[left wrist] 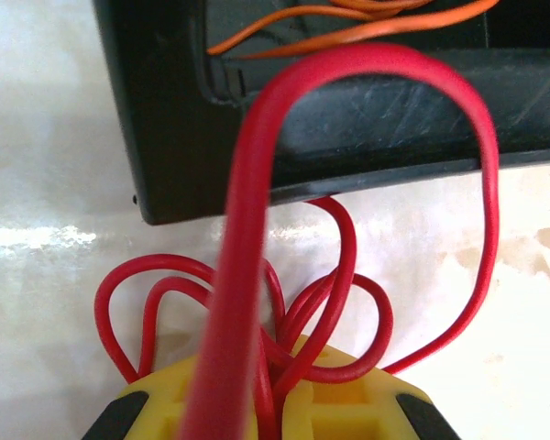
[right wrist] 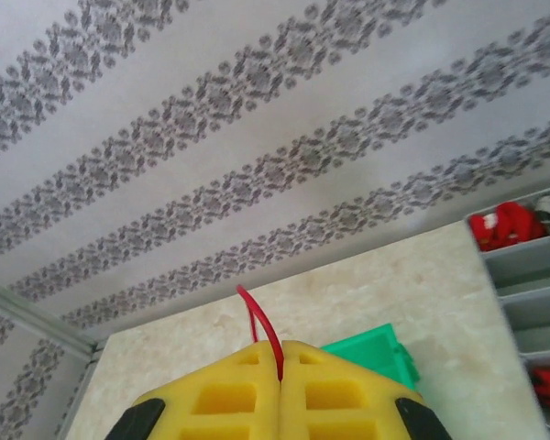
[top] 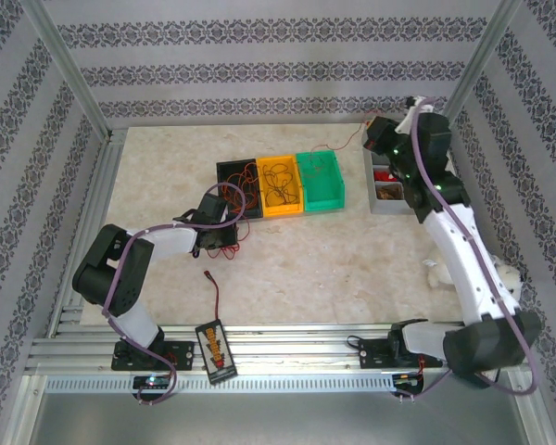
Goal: Untangle the cables
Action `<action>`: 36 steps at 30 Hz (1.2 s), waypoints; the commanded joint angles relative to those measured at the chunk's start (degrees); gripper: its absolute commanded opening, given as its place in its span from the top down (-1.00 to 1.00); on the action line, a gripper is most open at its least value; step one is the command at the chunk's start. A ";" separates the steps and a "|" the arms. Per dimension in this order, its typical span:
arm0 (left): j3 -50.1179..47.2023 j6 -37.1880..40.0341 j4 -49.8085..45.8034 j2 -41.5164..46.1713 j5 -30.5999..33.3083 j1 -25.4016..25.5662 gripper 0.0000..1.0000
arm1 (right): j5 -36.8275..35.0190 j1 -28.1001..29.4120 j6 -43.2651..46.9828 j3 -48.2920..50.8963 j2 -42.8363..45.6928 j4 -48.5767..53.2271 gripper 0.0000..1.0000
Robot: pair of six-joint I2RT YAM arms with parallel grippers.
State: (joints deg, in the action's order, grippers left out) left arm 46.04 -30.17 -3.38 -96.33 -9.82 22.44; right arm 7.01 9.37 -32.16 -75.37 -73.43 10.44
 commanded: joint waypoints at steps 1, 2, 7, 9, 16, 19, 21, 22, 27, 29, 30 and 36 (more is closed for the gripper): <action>-2.85 1.21 -1.05 -4.55 -5.70 1.61 1.00 | 3.48 1.16 0.29 -2.11 -5.99 -4.25 0.93; -2.80 1.21 -1.03 -4.65 -5.73 1.61 1.00 | 3.72 1.26 0.03 -2.47 -8.05 -4.39 0.94; -2.91 1.14 -1.33 -4.62 -5.48 1.58 1.00 | 3.97 2.24 1.13 -2.99 -15.24 -3.94 0.93; -3.21 1.17 -1.17 -4.38 -5.21 1.57 1.00 | 2.77 2.89 1.61 -2.59 -16.57 -3.63 0.92; -3.82 1.91 0.00 -4.21 -6.84 1.67 1.00 | -0.85 4.83 5.18 -5.46 -22.31 -0.21 0.91; -3.71 2.20 0.06 -4.20 -7.28 1.71 1.00 | -3.59 5.20 4.86 -6.91 -25.80 1.10 0.91; -3.68 2.22 0.02 -4.29 -7.31 1.65 1.00 | -4.53 5.23 4.54 -7.86 -28.42 1.39 0.91; -3.69 2.08 -0.07 -4.38 -7.23 1.69 1.00 | -5.22 5.35 4.23 -8.30 -29.49 1.71 0.91; -3.17 2.12 -0.82 -5.15 -7.34 1.84 1.00 | -5.27 5.66 2.80 -11.07 -35.47 3.26 0.89; -2.86 2.27 -0.97 -5.36 -7.43 1.90 1.00 | -4.68 6.08 3.05 -12.18 -37.53 4.16 0.88; -2.68 2.43 -1.03 -5.48 -7.56 1.93 1.00 | -4.20 6.27 3.23 -12.70 -38.41 4.51 0.86; -2.01 3.45 -1.23 -5.36 -9.60 2.37 1.00 | -2.97 6.47 4.10 -13.58 -38.01 5.17 0.27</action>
State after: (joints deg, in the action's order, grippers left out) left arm 45.43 -28.45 -1.89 -96.40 -10.61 22.41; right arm 3.95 15.27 -28.21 -86.59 -112.68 14.96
